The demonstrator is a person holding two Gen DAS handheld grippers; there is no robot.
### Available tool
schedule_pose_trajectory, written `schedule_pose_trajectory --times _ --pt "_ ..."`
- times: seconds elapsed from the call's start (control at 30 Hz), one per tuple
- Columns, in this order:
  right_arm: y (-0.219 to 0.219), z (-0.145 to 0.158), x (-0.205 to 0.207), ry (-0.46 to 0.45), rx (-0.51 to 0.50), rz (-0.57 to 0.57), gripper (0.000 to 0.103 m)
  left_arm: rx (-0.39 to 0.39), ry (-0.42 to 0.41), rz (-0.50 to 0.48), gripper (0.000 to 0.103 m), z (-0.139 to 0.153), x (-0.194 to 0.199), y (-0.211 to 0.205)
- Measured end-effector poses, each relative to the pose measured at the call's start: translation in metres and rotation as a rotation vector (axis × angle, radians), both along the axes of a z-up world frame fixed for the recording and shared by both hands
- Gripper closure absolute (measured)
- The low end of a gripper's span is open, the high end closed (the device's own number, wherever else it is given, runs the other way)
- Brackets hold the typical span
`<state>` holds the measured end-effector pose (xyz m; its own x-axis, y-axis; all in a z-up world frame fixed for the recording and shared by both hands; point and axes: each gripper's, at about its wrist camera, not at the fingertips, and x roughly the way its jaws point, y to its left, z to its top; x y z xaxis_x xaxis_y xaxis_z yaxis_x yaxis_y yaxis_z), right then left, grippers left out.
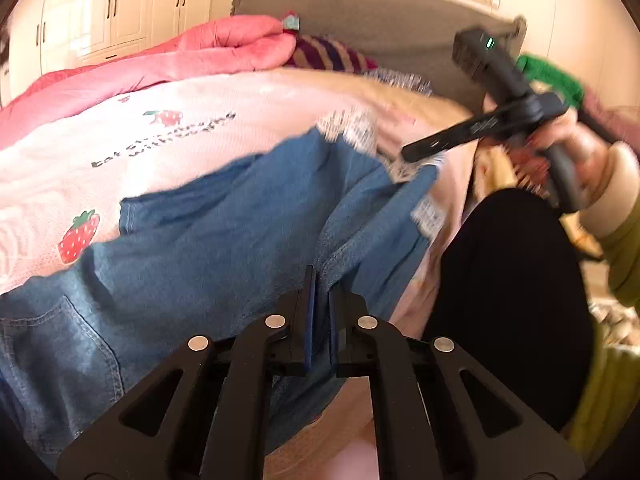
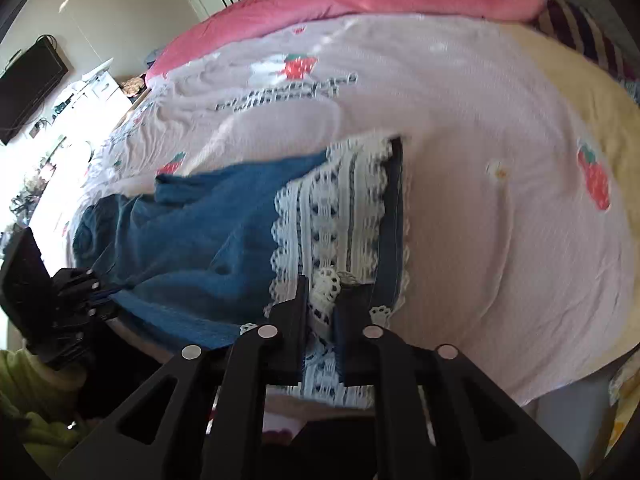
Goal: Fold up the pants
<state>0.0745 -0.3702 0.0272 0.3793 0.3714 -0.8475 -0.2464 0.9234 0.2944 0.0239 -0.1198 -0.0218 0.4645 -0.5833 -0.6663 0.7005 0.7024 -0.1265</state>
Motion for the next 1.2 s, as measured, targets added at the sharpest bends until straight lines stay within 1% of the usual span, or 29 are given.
schedule_pose_trajectory --times 0.07,0.1,0.13,0.27,0.3,0.33,0.37,0.4,0.43,0.5,0.6,0.7,0.73,0.77,0.8,0.83,0.87,0.9,0.93,0.97,1.0,1.03,1.1,1.17,1.2 --pt "-0.004 -0.001 -0.004 0.018 0.007 0.004 0.084 0.030 0.021 -0.007 0.102 -0.008 0.001 -0.004" --pt "-0.006 -0.002 -0.006 0.028 0.008 0.001 0.076 0.038 0.027 -0.012 0.102 -0.011 0.001 -0.005" --pt "-0.007 -0.002 -0.007 0.032 0.004 0.000 0.073 0.043 0.031 -0.018 0.102 -0.013 0.001 -0.005" --pt "-0.010 -0.008 -0.013 0.057 -0.016 0.026 0.072 0.055 0.041 -0.028 0.100 -0.017 0.003 -0.006" --pt "-0.011 -0.009 -0.015 0.056 -0.036 0.036 0.073 0.058 0.044 -0.029 0.100 -0.019 -0.001 -0.006" --pt "-0.009 -0.009 -0.017 0.049 -0.066 0.055 0.080 0.061 0.047 -0.031 0.100 -0.019 -0.001 -0.006" --pt "-0.008 -0.010 -0.019 0.045 -0.083 0.071 0.089 0.069 0.046 -0.035 0.100 -0.020 -0.002 -0.007" --pt "-0.008 -0.011 -0.020 0.049 -0.092 0.085 0.095 0.079 0.044 -0.039 0.100 -0.021 -0.003 -0.008" --pt "-0.007 -0.013 -0.022 0.053 -0.107 0.101 0.095 0.087 0.039 -0.041 0.100 -0.020 -0.005 -0.009" --pt "-0.006 -0.017 -0.025 0.065 -0.168 0.134 0.095 0.103 0.031 -0.056 0.100 -0.020 -0.009 -0.010" --pt "-0.009 -0.026 -0.023 0.108 -0.211 0.145 0.095 0.134 0.031 -0.073 0.100 -0.024 -0.015 -0.012" --pt "-0.011 -0.030 -0.019 0.145 -0.198 0.144 0.094 0.163 0.038 -0.085 0.100 -0.030 -0.014 -0.016" --pt "-0.012 -0.029 -0.018 0.149 -0.192 0.134 0.093 0.163 0.044 -0.086 0.100 -0.031 -0.013 -0.016" --pt "-0.015 -0.026 -0.017 0.145 -0.186 0.115 0.086 0.154 0.052 -0.085 0.100 -0.031 -0.012 -0.014" --pt "-0.017 -0.020 -0.017 0.125 -0.182 0.096 0.079 0.144 0.066 -0.088 0.097 -0.031 -0.011 -0.013" --pt "-0.020 -0.013 -0.016 0.098 -0.172 0.074 0.074 0.127 0.083 -0.091 0.093 -0.029 -0.010 -0.011" --pt "-0.023 -0.005 -0.016 0.070 -0.153 0.051 0.067 0.114 0.087 -0.095 0.091 -0.028 -0.010 -0.010" --pt "-0.025 0.000 -0.016 0.049 -0.136 0.034 0.058 0.104 0.087 -0.100 0.082 -0.025 -0.011 -0.010" --pt "-0.028 0.007 -0.015 0.022 -0.117 0.010 0.052 0.082 0.086 -0.105 0.070 -0.020 -0.012 -0.007" --pt "-0.030 0.015 -0.014 -0.011 -0.099 -0.023 0.045 0.060 0.085 -0.110 0.067 -0.016 -0.012 -0.006" --pt "-0.031 0.020 -0.012 -0.035 -0.076 -0.045 0.043 0.032 0.083 -0.115 0.065 -0.011 -0.012 -0.003" --pt "-0.032 0.024 -0.010 -0.049 -0.055 -0.061 0.041 0.009 0.076 -0.113 0.062 -0.005 -0.012 0.001" --pt "-0.029 0.031 -0.001 -0.083 -0.005 -0.103 0.038 -0.026 0.050 -0.077 0.053 0.007 -0.008 0.012" --pt "-0.020 0.038 0.013 -0.115 0.030 -0.125 0.037 -0.038 0.034 -0.025 0.050 0.016 0.001 0.023" --pt "-0.014 0.042 0.019 -0.127 0.053 -0.123 0.036 -0.037 0.030 0.009 0.046 0.020 0.008 0.028"
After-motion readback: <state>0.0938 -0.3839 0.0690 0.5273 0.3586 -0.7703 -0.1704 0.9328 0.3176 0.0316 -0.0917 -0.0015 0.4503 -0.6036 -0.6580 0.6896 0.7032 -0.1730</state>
